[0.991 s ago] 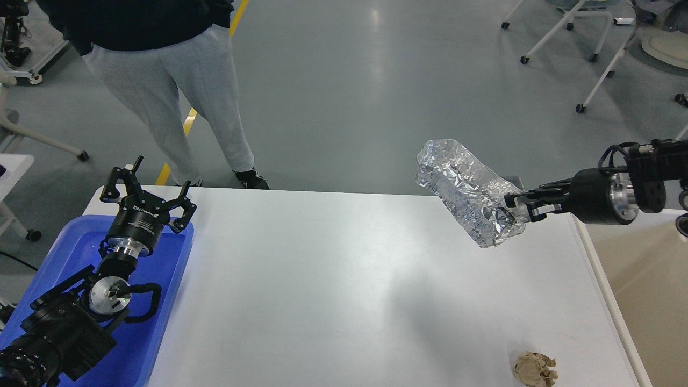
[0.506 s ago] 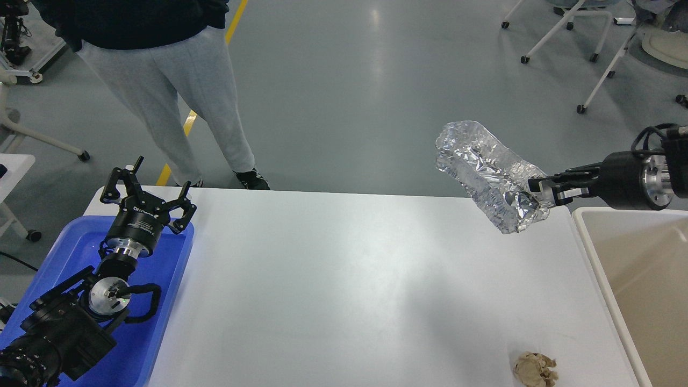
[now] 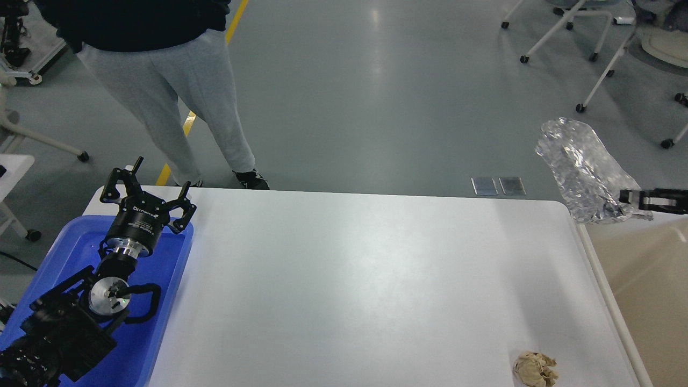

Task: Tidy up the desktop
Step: 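Release the foil wrapper into the beige bin with the right gripper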

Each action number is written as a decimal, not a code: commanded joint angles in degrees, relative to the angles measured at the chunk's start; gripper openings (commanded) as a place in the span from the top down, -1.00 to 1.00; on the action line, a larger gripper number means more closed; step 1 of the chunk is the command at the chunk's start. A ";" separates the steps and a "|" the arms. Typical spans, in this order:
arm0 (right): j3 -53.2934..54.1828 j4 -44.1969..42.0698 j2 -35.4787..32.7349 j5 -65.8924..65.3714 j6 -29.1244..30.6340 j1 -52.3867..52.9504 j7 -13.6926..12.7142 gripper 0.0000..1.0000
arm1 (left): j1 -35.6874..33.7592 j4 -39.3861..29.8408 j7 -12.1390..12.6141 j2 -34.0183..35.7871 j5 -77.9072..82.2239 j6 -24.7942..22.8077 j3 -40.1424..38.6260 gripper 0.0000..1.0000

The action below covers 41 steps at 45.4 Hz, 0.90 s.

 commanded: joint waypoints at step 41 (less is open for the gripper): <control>0.38 -55.87 24.35 43.93 -1.79 -38.94 9.56 1.00 | 0.00 -0.02 0.07 -0.01 0.01 -0.01 0.00 -1.00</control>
